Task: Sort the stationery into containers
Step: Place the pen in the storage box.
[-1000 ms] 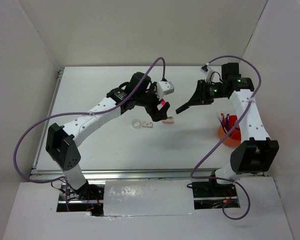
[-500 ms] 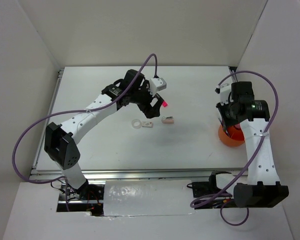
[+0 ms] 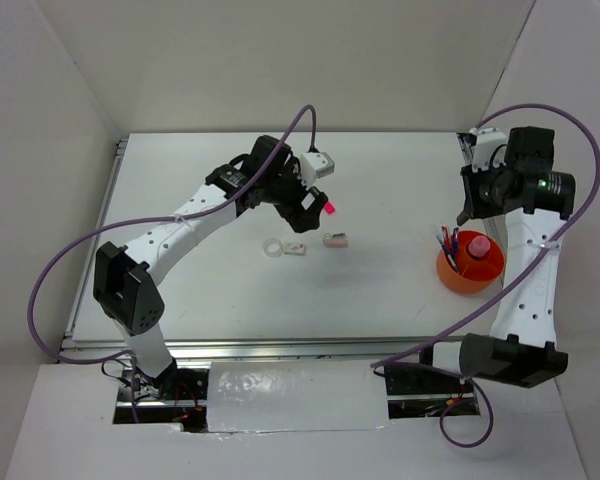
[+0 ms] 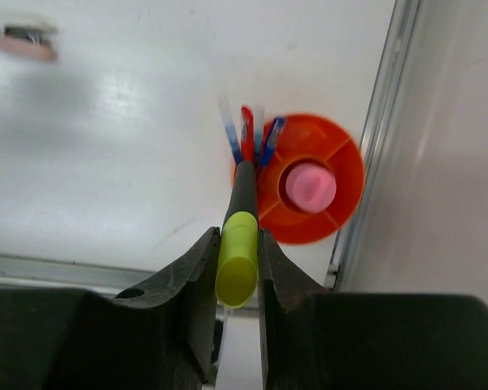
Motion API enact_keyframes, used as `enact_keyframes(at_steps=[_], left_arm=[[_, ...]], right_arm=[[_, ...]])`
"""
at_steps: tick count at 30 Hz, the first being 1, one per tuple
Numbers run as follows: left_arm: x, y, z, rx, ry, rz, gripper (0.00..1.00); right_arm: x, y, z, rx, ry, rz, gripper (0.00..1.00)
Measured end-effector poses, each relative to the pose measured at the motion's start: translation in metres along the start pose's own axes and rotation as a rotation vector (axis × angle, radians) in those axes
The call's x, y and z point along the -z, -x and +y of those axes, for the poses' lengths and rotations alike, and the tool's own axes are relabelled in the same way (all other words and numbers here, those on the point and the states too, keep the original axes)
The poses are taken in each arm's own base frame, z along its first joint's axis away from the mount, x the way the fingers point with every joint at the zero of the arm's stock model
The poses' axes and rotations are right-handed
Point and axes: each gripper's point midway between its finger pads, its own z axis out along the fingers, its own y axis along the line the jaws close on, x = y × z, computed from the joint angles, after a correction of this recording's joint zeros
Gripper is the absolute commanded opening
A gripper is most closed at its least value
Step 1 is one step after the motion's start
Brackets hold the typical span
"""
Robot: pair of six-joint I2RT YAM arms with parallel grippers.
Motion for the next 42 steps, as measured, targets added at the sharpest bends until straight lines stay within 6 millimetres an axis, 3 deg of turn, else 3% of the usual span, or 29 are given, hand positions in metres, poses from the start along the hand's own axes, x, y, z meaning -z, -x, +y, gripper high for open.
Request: enact_keyframes(at_steps=[3, 10, 16, 26, 36, 42], left_arm=[[0.0, -0.001, 0.004, 0.001, 0.023, 0.007, 0.99], [0.001, -0.002, 0.024, 0.06, 0.036, -0.008, 0.99], [-0.005, -0.005, 0.048, 0.151, 0.016, -0.027, 0.99], [0.0, 0.003, 0.065, 0.195, -0.029, -0.1, 0.99], [-0.01, -0.026, 0.065, 0.234, -0.054, -0.059, 0.99], [-0.011, -0.025, 0.065, 0.229, -0.053, -0.065, 0.99]], right_arm=[[-0.006, 0.019, -0.01, -0.015, 0.01, -0.033, 0.0], [-0.041, 0.024, -0.052, -0.115, 0.026, 0.022, 0.0], [-0.058, 0.02, -0.083, -0.185, 0.044, 0.037, 0.0], [-0.081, 0.012, -0.077, -0.195, 0.118, 0.079, 0.0], [-0.113, -0.016, -0.065, -0.156, 0.142, 0.205, 0.01], [-0.131, -0.028, -0.065, -0.139, 0.143, 0.263, 0.04]])
